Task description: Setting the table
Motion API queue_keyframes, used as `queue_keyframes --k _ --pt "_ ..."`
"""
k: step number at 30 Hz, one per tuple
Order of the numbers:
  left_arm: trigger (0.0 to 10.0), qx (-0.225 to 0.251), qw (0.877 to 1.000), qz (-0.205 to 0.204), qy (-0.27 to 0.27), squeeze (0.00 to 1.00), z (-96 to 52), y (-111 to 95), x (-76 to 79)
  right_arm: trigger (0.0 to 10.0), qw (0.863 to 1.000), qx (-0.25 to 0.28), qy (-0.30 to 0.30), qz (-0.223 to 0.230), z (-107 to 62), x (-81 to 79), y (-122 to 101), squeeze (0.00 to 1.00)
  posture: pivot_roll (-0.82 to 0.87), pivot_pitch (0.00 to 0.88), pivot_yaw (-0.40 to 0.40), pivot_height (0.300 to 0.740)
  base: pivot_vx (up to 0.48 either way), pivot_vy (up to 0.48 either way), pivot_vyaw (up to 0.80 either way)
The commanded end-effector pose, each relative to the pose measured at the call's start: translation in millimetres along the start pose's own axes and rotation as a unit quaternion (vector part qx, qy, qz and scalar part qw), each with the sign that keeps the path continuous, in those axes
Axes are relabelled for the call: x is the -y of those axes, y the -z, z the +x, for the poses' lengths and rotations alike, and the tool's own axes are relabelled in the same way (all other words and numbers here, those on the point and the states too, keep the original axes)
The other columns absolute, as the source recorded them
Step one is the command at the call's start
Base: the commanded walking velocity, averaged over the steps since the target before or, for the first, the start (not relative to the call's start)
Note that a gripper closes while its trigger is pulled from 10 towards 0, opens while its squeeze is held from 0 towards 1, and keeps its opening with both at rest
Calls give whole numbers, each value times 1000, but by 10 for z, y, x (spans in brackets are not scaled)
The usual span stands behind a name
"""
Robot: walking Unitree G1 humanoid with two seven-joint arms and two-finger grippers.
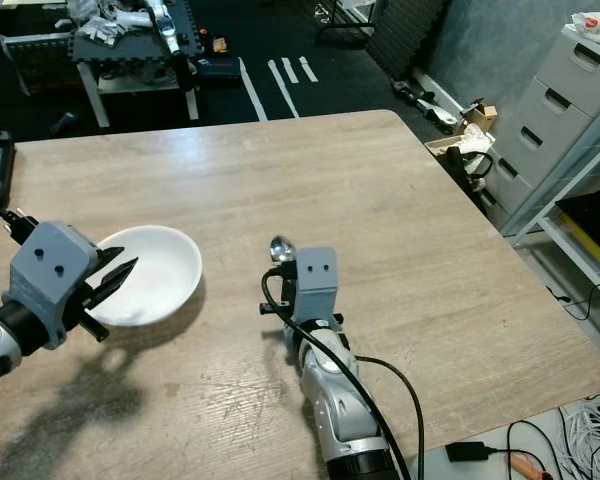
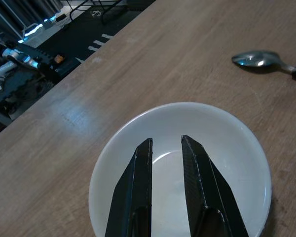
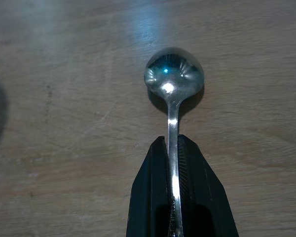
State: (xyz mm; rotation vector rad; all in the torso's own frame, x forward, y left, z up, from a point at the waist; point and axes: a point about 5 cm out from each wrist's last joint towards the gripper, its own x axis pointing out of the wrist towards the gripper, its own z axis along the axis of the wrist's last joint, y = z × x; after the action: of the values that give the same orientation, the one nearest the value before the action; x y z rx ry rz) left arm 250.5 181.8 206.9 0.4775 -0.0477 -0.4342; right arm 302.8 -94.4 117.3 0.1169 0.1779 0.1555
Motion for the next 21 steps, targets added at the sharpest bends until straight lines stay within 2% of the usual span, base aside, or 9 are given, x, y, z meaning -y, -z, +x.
queue_keyframes --k 1,2,3,4,5,7,12,18,21 --pt "10000 -1 1000 -2 5 0 -2 -3 34 0 1000 3 13 14 -17 55 12 0 103 105 45 740 0 0 0" --pt "10000 0 1000 -4 4 0 11 -7 43 0 999 37 14 22 -12 78 -130 0 98 103 45 740 0 0 0" --pt "10000 3 1000 -6 3 0 27 -14 51 9176 996 78 9 30 -16 98 -317 0 98 103 45 740 0 0 0" --pt "10000 3 1000 -6 3 0 27 -14 51 9176 996 78 9 30 -16 98 -317 0 98 103 45 740 0 0 0" --pt "10000 5 1000 -9 1 0 49 -22 57 10000 993 112 3 35 -29 114 -474 0 91 99 50 740 0 0 0" --pt "10000 10 1000 -13 -8 0 79 -36 61 10000 982 185 3 34 -82 172 -820 0 87 96 54 740 0 0 0" --pt "10000 11 999 -29 -26 0 100 -26 57 10000 965 262 18 24 -174 305 -1171 0 80 93 51 740 0 0 0" --pt "10000 24 997 -44 -54 0 220 -60 79 10000 962 268 44 -2 -186 434 -1146 0 74 86 45 740 0 0 0" --pt "10000 50 995 -60 -58 0 347 -159 124 10000 964 256 66 -4 -184 494 -1002 0 77 81 43 740 0 0 0"
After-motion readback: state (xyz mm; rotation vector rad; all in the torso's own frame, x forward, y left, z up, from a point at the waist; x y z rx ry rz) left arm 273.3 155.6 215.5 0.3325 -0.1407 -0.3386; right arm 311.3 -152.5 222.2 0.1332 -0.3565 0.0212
